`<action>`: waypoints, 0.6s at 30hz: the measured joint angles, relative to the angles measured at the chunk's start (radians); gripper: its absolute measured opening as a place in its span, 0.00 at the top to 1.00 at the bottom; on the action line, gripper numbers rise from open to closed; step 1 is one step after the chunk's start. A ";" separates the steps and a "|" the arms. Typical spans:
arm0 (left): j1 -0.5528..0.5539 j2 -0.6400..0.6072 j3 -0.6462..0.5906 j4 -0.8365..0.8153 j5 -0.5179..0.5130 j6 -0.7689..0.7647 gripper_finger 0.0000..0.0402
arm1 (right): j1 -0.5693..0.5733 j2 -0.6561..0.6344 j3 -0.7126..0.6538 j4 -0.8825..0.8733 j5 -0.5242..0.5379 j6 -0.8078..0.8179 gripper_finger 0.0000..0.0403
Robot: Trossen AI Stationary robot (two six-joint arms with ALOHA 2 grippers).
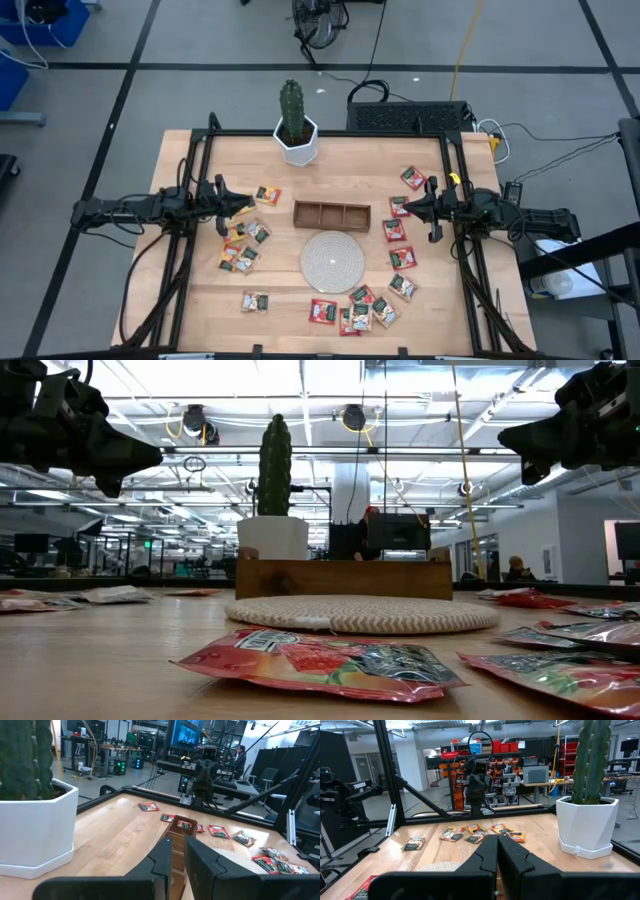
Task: Pick & Place Tea
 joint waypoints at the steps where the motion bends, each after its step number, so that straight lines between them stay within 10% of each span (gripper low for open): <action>1: 0.000 0.000 0.000 0.000 0.000 0.000 0.87 | 0.000 0.000 0.000 0.000 0.000 0.000 1.00; 18: 0.000 0.000 0.000 0.000 0.000 0.000 0.87 | 0.000 0.000 -0.001 0.114 0.021 0.060 1.00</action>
